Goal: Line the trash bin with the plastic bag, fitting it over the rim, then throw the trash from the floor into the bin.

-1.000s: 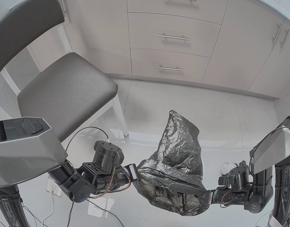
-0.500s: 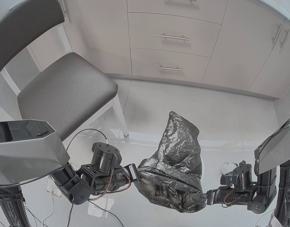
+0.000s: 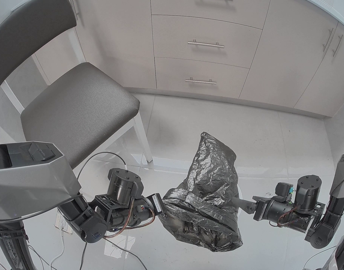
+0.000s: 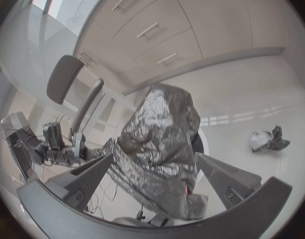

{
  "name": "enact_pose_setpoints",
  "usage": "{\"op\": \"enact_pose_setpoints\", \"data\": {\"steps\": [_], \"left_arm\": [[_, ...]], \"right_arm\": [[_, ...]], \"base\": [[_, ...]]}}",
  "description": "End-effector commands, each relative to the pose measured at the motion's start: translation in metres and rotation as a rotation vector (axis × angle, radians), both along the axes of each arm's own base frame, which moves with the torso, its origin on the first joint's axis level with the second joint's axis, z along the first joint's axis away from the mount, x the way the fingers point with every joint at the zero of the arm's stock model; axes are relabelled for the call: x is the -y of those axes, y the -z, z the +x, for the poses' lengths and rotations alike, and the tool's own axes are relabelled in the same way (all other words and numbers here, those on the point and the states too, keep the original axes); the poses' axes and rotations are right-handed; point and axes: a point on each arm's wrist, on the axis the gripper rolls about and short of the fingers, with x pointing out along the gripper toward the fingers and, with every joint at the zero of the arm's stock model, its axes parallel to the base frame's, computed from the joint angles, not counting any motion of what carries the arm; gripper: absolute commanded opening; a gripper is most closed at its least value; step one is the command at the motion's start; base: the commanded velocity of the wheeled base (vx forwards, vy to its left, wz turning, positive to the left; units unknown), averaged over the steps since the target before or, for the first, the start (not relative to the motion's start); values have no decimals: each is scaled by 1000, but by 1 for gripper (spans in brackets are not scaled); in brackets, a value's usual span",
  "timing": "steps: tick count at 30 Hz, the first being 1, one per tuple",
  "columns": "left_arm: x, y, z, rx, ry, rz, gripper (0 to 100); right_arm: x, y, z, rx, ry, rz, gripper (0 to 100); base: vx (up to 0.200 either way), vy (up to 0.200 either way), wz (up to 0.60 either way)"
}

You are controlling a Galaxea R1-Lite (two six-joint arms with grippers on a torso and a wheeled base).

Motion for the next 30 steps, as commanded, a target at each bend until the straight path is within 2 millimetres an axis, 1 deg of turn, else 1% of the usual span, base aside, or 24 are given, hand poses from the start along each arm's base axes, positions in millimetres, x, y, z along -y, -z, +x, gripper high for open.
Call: {"op": "enact_pose_setpoints", "data": {"steps": [1,3,4,8,9,10,11,14,17,18,20,24,25,26,28,30], "left_arm": [[-1,-4,-1,10,-2,-7,0],[-1,-6,-2,11,-2,-8,0],[-1,-6,-3,10,0,-7,0],[-1,-10,-4,19,4,-13,0],[-1,-10,-4,20,4,-14,0],[-1,-10,-4,19,3,-13,0],[-1,-10,-4,19,3,-13,0],[-1,-10,-5,20,4,-14,0],[-2,-10,-5,19,4,-13,0],[-1,-11,-5,20,4,-14,0],[-1,-10,-5,19,4,-13,0],[-1,-11,-5,22,6,-16,0],[-1,-11,-5,21,6,-15,0],[-1,-11,-5,21,6,-15,0],[0,-11,-5,21,7,-16,0],[0,-11,-5,21,7,-16,0]], "right_arm": [[-9,-23,31,109,90,14,100],[-19,-32,56,94,140,-16,100],[-24,-41,67,89,159,-29,100],[-43,-83,102,37,167,-65,100],[-49,-98,114,21,168,-74,100],[-51,-101,117,13,168,-79,100],[-56,-111,128,-3,167,-88,100],[-65,-127,149,-16,171,-101,100],[-71,-141,164,-21,173,-109,100],[-72,-142,166,-23,172,-114,100],[-77,-144,178,-46,171,-137,100],[-87,-135,199,-51,199,-169,100],[-88,-135,199,-50,198,-171,100],[-92,-131,208,-48,208,-187,100],[-96,-130,211,-61,202,-197,100],[-105,-125,212,-81,188,-209,100]], "base": [[0,0,0],[0,0,0],[0,0,0],[0,0,0],[0,0,0],[0,0,0],[0,0,0],[0,0,0],[0,0,0],[0,0,0],[0,0,0],[0,0,0],[0,0,0],[0,0,0],[0,0,0],[0,0,0]]}}
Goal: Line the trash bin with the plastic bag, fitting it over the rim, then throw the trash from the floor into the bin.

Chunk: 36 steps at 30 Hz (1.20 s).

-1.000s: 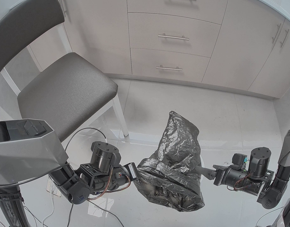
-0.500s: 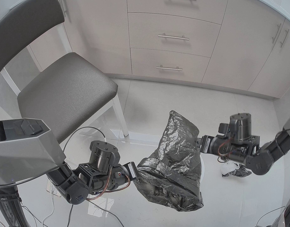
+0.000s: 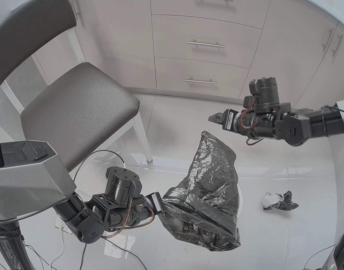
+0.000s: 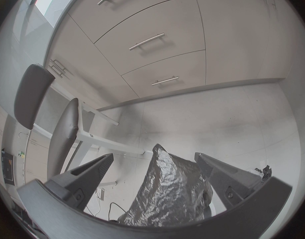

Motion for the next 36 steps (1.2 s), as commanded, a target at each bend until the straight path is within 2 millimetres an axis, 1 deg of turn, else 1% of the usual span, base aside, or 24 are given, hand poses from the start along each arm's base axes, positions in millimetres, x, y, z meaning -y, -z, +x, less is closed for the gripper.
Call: {"op": "enact_pose_setpoints", "data": {"steps": [1,5,7,8,14,25,32,36], "left_arm": [[0,-2,0,6,3,-5,0],[0,-3,-1,7,3,-6,0],[0,-2,0,6,1,-5,0],[0,-3,0,7,1,-6,0],[0,-3,0,7,1,-6,0],[0,-2,0,7,2,-4,0],[0,-2,0,7,3,-2,0],[0,-2,0,7,3,-2,0]], "right_arm": [[-34,12,44,-80,18,-87,100],[-41,26,51,-93,37,-114,100],[-42,28,51,-96,36,-117,100],[-43,34,52,-109,35,-122,100],[-45,48,55,-136,39,-132,100],[-47,60,56,-157,51,-158,100],[-49,74,54,-202,74,-207,100],[-49,75,53,-206,80,-215,100]], "base": [[0,0,0],[0,0,0],[0,0,0],[0,0,0],[0,0,0],[0,0,0],[0,0,0],[0,0,0]]}}
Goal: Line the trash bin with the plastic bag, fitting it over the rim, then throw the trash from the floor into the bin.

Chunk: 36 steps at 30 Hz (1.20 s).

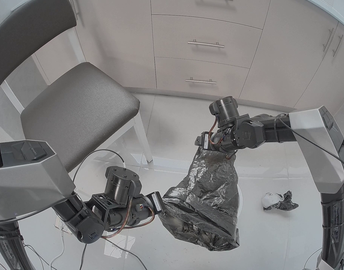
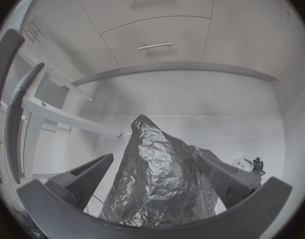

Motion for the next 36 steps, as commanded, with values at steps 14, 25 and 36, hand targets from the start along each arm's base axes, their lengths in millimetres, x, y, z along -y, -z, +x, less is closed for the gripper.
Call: {"op": "enact_pose_setpoints", "data": {"steps": [14,25,36], "left_arm": [[0,1,0,0,-3,3,0],[0,1,0,1,-3,2,0],[0,1,0,4,-4,3,0]], "right_arm": [[2,18,-4,-61,39,-72,100],[0,22,-8,-81,52,-58,0],[-6,24,-17,-101,33,-58,0]], "base": [[0,0,0],[0,0,0],[0,0,0]]}}
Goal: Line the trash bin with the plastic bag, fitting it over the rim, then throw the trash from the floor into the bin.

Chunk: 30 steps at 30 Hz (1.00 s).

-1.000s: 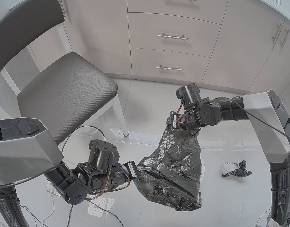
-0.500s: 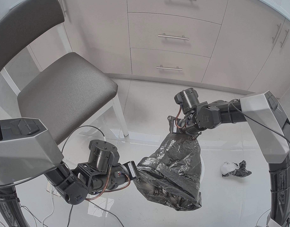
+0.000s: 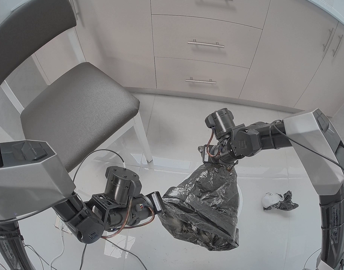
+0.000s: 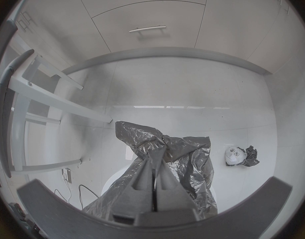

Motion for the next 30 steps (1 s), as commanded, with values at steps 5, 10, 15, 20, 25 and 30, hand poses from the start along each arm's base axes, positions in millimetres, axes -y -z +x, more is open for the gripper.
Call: {"op": "enact_pose_setpoints", "data": {"steps": [5,10,15,20,25,30], "left_arm": [[0,0,0,1,1,2,0],[0,1,0,0,1,3,0],[0,1,0,-3,0,3,0],[0,2,0,-4,1,3,0],[0,2,0,-5,1,4,0],[0,1,0,-2,0,2,0]], "right_arm": [[-10,11,-20,-62,-6,9,0],[-13,27,-33,-134,-24,19,0],[-12,38,-44,-211,-32,67,0],[-8,48,-40,-229,-19,61,0],[-9,56,-38,-244,-17,55,0],[-10,77,-31,-252,-27,79,0]], "base": [[0,0,0],[0,0,0],[0,0,0],[0,0,0],[0,0,0],[0,0,0]]}}
